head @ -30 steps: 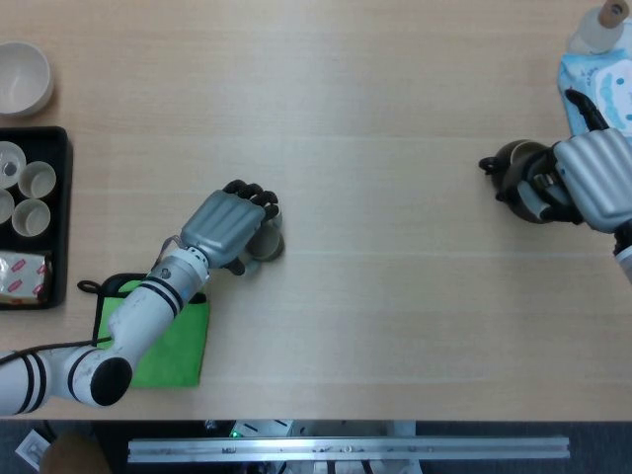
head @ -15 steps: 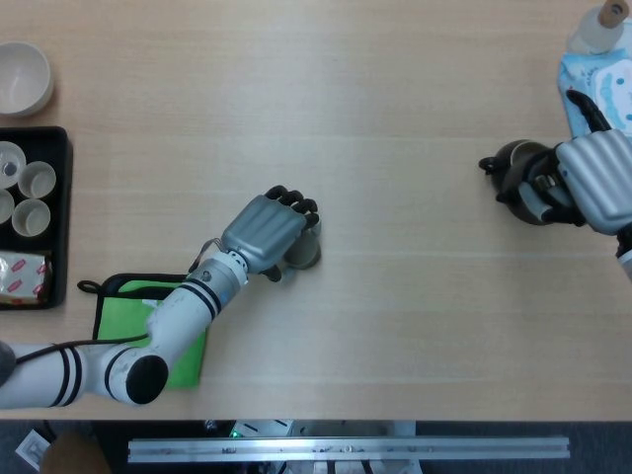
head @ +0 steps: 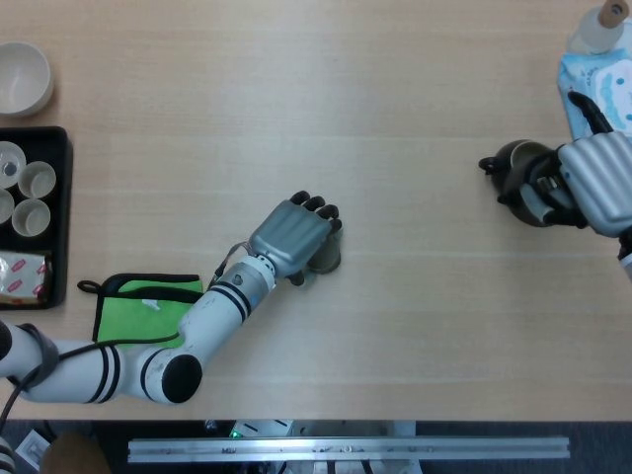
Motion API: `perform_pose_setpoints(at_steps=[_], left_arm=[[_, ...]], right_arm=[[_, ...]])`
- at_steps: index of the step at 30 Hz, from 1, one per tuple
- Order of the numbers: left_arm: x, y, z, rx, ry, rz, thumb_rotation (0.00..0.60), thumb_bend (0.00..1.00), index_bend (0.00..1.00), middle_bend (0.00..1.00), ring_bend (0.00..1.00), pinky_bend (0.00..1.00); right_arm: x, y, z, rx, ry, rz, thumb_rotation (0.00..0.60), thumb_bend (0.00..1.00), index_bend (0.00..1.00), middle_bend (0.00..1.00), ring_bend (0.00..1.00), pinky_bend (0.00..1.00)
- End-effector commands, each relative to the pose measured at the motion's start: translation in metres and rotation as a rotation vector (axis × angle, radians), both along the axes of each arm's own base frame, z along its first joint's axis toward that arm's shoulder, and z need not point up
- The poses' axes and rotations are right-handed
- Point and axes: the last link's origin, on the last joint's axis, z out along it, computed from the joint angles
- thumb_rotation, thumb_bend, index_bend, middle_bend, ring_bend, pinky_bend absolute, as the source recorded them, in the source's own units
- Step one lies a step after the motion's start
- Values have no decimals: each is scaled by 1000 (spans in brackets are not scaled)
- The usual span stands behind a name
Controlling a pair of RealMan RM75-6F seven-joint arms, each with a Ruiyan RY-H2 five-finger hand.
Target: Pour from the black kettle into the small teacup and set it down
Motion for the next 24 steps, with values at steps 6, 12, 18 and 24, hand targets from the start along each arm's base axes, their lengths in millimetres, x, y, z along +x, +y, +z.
perform_pose_setpoints(at_steps=[6, 12, 18, 24], left_arm=[[-3, 0, -5, -1, 30, 0, 600, 283, 343, 181, 138, 126], [-3, 0, 2, -8, 25, 8, 600, 282, 186, 144, 121, 126], [-4, 1, 10, -8, 19, 15, 600, 282, 107, 115, 114, 126], [-8, 6, 24, 25, 16, 20, 600, 282, 99, 105, 111, 126]], right_arm=[[-2, 0, 1, -1, -3, -3, 530, 378, 1000, 935, 852, 2], [-1, 0, 0, 0, -4, 1, 530, 379, 1000, 935, 852, 2], [1, 0, -1, 4, -8, 7, 532, 378, 1000, 935, 852, 2], [6, 1, 0, 6, -14, 23, 533, 378, 1000, 935, 851, 2]])
